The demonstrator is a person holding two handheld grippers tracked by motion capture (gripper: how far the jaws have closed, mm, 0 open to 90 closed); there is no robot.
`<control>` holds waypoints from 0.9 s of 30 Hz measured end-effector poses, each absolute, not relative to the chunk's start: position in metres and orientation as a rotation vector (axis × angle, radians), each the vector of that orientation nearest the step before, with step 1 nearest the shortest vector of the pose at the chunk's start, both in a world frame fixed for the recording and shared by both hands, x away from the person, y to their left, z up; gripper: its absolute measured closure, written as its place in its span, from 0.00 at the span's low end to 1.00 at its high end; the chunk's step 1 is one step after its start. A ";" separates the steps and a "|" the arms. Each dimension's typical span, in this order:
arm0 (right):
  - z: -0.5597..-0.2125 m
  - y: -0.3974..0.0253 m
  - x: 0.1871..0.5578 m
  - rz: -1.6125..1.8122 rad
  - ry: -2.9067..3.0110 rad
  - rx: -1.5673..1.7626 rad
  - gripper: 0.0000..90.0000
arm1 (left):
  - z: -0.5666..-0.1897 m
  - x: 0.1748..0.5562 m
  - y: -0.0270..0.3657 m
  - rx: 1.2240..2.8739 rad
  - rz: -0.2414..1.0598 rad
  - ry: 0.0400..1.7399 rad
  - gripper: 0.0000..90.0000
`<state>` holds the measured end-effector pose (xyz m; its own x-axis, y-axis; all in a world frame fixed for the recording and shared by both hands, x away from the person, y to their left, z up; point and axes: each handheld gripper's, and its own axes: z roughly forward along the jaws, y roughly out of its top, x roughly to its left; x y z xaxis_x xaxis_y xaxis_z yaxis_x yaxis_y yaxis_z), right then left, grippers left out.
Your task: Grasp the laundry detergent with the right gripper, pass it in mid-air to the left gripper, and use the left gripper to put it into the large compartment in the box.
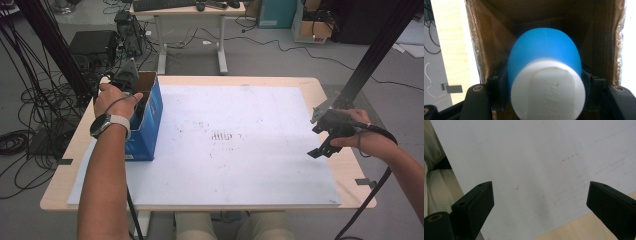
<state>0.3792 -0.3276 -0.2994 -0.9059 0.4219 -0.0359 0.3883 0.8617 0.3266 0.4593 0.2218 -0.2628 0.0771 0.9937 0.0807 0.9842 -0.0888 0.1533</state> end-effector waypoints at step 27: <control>-0.299 -0.327 0.379 0.489 2.926 0.631 0.08 | -0.263 0.458 0.221 2.252 0.258 2.087 0.41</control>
